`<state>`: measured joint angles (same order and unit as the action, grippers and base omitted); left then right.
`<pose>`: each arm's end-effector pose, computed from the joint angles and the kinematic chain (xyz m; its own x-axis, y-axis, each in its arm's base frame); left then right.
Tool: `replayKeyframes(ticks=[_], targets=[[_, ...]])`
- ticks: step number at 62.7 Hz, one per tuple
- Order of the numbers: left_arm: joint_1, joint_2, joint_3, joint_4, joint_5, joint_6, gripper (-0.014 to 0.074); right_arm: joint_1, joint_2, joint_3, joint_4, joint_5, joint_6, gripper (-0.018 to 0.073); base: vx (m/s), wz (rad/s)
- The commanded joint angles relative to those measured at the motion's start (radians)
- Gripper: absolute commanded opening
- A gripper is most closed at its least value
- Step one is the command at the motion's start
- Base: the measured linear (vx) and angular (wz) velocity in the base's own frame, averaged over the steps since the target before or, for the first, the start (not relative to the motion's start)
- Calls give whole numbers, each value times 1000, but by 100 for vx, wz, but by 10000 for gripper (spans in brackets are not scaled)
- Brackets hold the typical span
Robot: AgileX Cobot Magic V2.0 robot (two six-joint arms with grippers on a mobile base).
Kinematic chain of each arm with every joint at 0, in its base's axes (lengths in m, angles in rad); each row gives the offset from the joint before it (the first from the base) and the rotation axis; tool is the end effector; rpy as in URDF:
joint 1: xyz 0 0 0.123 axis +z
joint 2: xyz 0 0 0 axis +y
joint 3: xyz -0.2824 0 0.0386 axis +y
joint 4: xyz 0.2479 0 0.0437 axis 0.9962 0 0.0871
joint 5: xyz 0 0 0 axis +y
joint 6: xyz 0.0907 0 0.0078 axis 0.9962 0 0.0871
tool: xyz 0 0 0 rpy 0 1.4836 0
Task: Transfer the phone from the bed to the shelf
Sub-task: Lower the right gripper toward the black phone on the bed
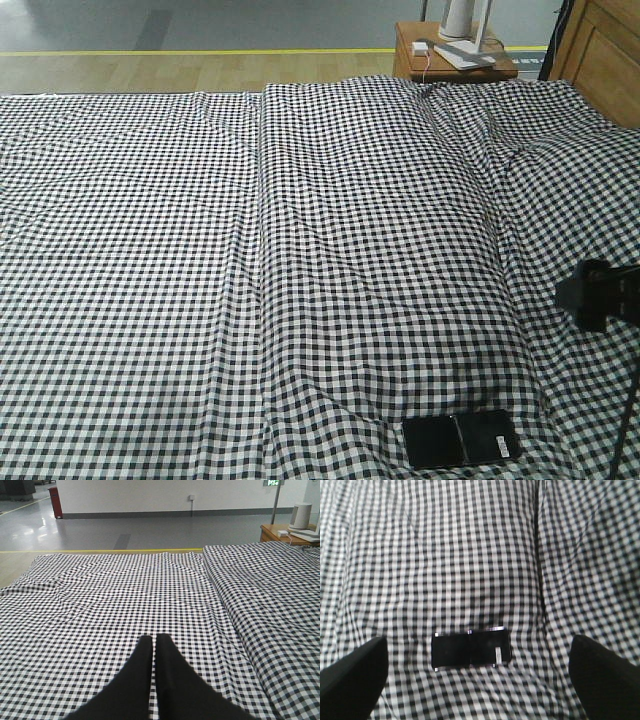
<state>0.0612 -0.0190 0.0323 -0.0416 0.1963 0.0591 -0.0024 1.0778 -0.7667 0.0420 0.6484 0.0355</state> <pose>0.0557 0.0027 0.1854 -0.1227 0.0108 -0.9924 -0.0509 0.9986 0.0172 0.2082 0.0018 0.2860 -0.7647 0.0707 -0.6405 0.0389 0.9972 0.0637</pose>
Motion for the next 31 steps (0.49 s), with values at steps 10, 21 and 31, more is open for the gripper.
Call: replayKeyframes(ticks=[10,21,31], targets=[[0,-8,7,-9,-70,0,1,-7,166,-76,-32,104,0,688,0,0],[0,-8,7,-9,-70,0,1,-8,330,-203,-42,198,-2,682,0,0],[0,-8,7,-9,-70,0,1,-78,477,-366,-13,272,-48,673,0,0]])
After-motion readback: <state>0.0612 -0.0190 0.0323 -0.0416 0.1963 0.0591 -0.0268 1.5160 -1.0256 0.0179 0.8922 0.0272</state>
